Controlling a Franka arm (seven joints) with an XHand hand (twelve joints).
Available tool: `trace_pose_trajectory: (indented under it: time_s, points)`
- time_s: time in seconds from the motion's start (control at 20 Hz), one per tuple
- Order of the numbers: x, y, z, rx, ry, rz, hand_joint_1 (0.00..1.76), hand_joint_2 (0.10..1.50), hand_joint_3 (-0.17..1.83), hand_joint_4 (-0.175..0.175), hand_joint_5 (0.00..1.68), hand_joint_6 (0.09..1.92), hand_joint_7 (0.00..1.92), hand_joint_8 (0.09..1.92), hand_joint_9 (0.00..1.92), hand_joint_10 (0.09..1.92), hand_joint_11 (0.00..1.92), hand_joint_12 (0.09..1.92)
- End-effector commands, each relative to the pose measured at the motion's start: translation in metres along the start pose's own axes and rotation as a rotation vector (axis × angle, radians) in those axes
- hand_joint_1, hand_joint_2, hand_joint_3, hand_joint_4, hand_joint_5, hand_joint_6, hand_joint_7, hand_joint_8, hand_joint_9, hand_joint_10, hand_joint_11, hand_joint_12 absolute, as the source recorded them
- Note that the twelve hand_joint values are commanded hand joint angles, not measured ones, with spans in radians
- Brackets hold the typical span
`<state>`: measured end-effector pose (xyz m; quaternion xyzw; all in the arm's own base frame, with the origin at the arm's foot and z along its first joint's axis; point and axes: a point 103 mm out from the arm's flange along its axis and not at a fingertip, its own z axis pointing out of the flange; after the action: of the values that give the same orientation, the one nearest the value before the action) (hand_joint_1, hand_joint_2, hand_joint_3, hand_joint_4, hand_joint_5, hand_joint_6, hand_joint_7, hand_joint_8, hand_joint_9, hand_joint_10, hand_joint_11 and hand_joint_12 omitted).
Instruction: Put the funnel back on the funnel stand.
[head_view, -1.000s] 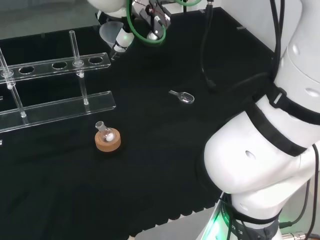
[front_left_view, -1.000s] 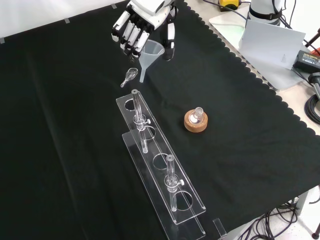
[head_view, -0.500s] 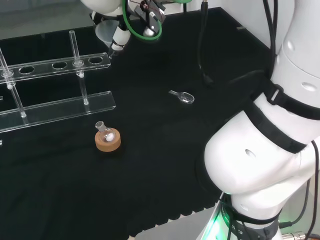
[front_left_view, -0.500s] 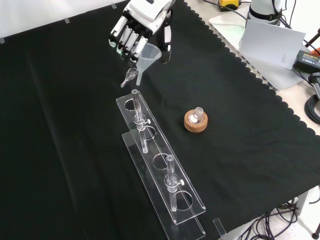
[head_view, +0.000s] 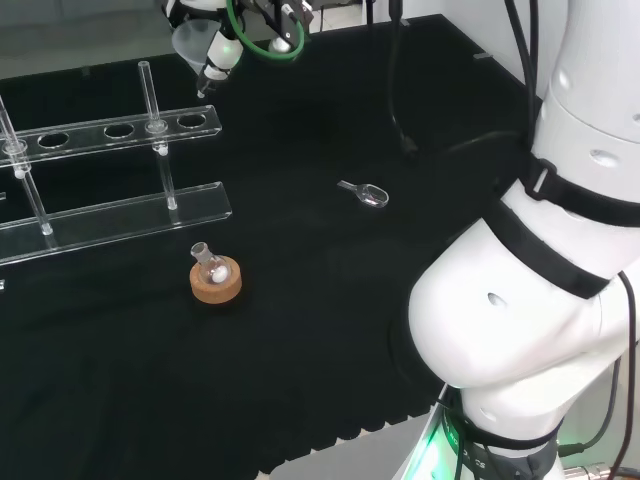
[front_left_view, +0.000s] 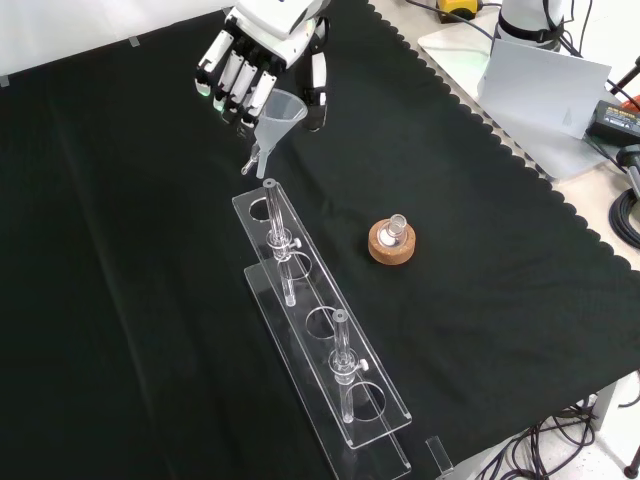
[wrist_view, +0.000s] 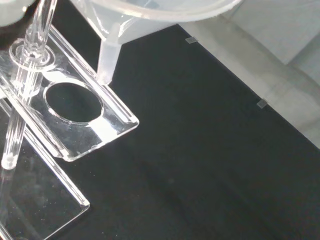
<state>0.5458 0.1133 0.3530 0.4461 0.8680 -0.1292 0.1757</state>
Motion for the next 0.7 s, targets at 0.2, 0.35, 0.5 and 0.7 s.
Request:
trace_pose_trajectory:
  time_s: [0.2, 0.35, 0.5, 0.7]
  points:
    - [0.02, 0.014, 0.025, 0.03, 0.067, -0.06, 0.86, 0.65, 0.1, 0.175, 1.08, 0.63, 1.43, 0.23, 1.13, 0.26, 0.18, 1.48]
    - [0.024, 0.018, 0.031, 0.029, 0.074, -0.071, 0.86, 0.65, 0.1, 0.175, 1.08, 0.63, 1.44, 0.23, 1.13, 0.26, 0.18, 1.48]
    - [0.025, 0.023, 0.036, 0.03, 0.079, -0.075, 0.86, 0.65, 0.1, 0.175, 1.09, 0.63, 1.44, 0.23, 1.13, 0.26, 0.18, 1.48]
    - [0.023, 0.029, 0.04, 0.026, 0.075, -0.078, 0.86, 0.65, 0.1, 0.175, 1.09, 0.63, 1.44, 0.23, 1.13, 0.25, 0.18, 1.48]
